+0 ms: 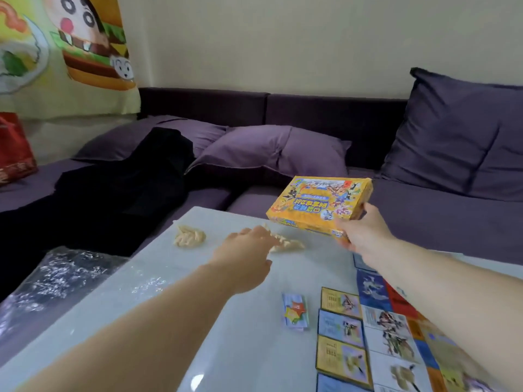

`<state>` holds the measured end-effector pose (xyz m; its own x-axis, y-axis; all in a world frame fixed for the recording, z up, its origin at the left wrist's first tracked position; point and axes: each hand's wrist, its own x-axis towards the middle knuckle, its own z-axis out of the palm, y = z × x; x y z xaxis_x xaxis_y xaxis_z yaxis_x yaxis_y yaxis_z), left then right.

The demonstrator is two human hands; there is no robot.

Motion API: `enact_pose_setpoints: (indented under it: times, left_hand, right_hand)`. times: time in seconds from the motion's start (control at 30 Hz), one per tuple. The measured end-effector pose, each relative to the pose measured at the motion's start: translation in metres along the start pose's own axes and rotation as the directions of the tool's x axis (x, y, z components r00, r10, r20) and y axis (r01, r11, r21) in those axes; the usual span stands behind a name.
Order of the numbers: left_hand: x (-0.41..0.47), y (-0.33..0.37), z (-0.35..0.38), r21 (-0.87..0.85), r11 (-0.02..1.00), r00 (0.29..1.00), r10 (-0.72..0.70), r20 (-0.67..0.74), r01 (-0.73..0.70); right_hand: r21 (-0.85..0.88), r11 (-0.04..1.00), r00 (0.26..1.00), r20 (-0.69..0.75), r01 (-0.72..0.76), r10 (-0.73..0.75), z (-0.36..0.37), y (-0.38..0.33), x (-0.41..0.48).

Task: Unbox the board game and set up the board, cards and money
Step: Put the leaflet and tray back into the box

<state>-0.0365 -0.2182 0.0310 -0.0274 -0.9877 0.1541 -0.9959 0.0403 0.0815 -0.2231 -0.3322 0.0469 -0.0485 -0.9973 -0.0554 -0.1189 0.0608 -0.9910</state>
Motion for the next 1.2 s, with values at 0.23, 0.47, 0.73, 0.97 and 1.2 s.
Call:
enact_pose_setpoints:
  times: [0.23, 0.47, 0.73, 0.97, 1.2]
  left_hand:
    - [0.032, -0.037, 0.033, 0.217, 0.962, 0.986, -0.158, -0.054, 0.166]
    - [0.014, -0.111, 0.024, -0.026, 0.858, 0.857, -0.514, -0.031, 0.513]
    - [-0.012, -0.131, 0.013, -0.347, 0.791, 0.851, -0.524, 0.040, 0.503]
    - [-0.036, -0.123, 0.016, -0.171, 0.840, 0.854, -0.520, 0.023, 0.516]
    - [-0.051, -0.132, 0.014, -0.301, 0.892, 0.937, -0.348, 0.022, 0.338]
  right_hand:
    - [-0.126, 0.989, 0.993, 0.079, -0.081, 0.091, 0.038, 0.047, 0.042]
    - [-0.302, 0.953, 0.962, 0.247, -0.042, 0.121, 0.094, 0.040, 0.033]
    - [-0.443, 0.895, 0.894, 0.421, 0.056, 0.152, 0.156, 0.024, -0.003]
    - [-0.558, 0.796, 0.930, 0.368, 0.234, -0.015, 0.164, 0.024, -0.018]
    - [-0.477, 0.266, 0.539, 0.800, 0.838, -0.262, 0.168, 0.037, -0.096]
